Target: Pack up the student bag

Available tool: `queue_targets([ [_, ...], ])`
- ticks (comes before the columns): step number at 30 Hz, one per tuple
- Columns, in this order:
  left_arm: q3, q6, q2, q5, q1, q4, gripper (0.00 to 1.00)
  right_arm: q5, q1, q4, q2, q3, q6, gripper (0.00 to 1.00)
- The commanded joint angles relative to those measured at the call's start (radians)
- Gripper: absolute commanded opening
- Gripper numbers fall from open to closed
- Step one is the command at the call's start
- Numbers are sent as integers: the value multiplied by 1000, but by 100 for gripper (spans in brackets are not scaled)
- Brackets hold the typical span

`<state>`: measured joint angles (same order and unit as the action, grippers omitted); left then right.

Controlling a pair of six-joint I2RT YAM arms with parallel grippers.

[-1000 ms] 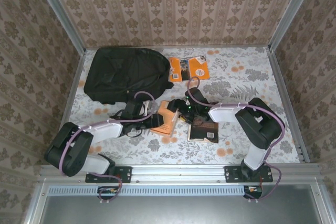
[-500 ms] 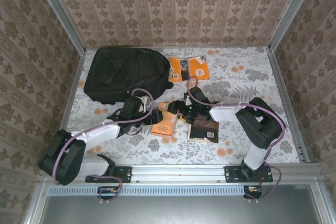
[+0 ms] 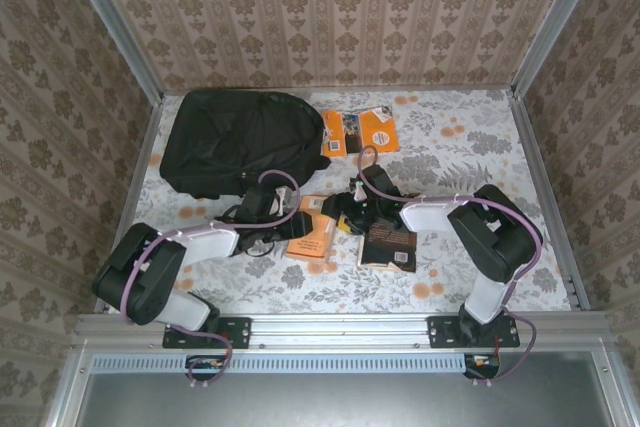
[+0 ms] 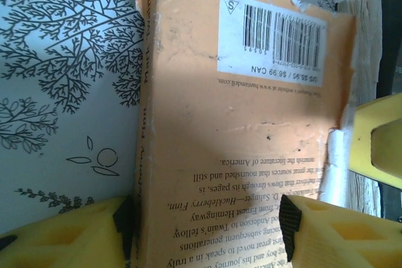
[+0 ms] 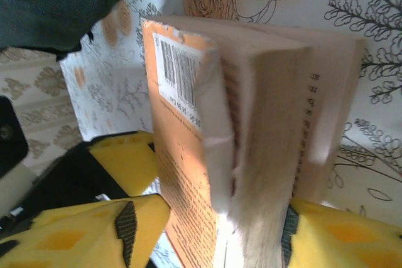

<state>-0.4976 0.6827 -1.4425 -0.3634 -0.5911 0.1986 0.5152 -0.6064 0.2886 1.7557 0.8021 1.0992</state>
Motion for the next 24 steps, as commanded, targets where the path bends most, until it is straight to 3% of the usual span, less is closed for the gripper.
queue_targets([
  [1,12,18,-3,-94,-15,74,63,77,-17,118,1,-11,61,56],
  [10,5,7,52,-87,-15,22,61,57,-33,77,46,5,32,31],
  [18,-90,-69,323,120,13,-420,72,34,-9,-33,-43,15,-28,7],
  [21,-97,-37,415,82,78,-492,74,77,11,4,-85,15,23,3],
  [24,-76,29,476,-44,166,-464,74,121,30,67,-130,14,95,2],
])
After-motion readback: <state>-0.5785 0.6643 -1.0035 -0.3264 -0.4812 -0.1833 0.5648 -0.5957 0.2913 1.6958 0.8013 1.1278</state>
